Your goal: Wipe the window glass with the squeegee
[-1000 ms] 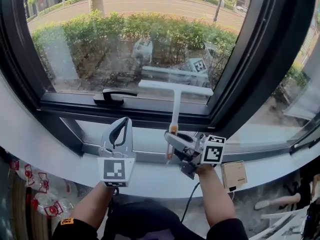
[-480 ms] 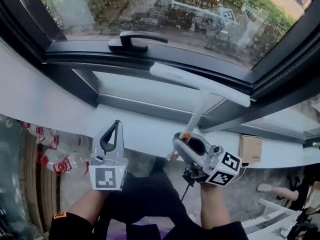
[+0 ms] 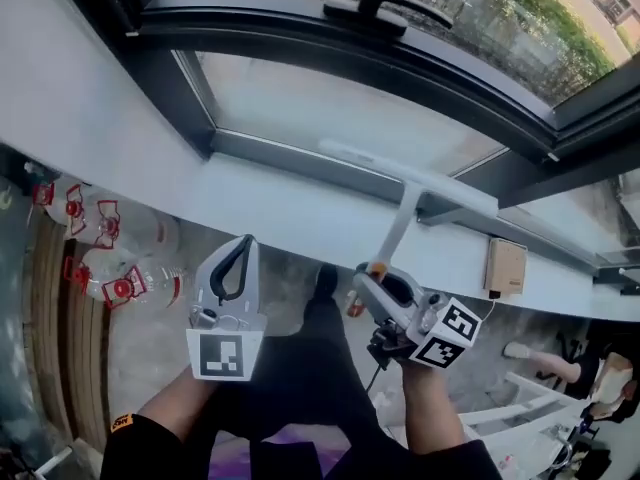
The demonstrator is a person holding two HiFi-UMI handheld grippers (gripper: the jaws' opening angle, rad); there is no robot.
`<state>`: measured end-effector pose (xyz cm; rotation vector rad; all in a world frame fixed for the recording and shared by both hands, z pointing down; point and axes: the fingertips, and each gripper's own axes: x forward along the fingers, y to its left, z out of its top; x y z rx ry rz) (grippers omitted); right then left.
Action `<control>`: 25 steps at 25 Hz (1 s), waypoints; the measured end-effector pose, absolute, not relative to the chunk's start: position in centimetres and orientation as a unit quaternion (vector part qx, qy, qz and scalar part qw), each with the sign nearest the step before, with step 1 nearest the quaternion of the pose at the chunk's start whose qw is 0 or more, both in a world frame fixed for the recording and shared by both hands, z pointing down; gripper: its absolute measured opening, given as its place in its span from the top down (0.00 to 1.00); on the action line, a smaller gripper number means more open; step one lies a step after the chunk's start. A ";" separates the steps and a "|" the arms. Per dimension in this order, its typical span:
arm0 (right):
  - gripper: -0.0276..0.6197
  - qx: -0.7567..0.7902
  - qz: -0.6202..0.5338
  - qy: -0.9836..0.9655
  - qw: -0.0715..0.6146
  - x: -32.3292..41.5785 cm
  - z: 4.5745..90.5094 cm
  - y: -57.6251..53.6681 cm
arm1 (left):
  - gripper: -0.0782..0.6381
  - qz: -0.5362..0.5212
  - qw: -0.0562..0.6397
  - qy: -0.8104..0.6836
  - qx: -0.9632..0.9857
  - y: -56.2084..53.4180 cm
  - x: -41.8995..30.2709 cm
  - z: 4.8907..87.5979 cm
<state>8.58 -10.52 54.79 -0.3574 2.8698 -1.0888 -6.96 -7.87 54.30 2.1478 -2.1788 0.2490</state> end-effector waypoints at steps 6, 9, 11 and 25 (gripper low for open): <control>0.88 -0.149 -0.387 0.910 0.028 3.9 57.2 0.2 | 0.87 0.092 0.043 -0.713 0.693 3.4 -12.8 56.7; 0.88 -0.160 -0.405 0.900 0.024 2.1 57.4 4.6 | 0.87 0.084 0.060 -0.719 0.687 8.4 -15.0 57.1; 0.88 -0.159 -0.404 0.901 0.017 1.0 56.7 6.9 | 0.87 0.084 0.066 -0.720 0.685 10.8 -15.8 56.8; 0.88 -0.133 -0.377 0.916 0.004 4.2 56.0 15.3 | 0.87 0.059 0.070 -0.712 0.696 17.7 -8.3 56.3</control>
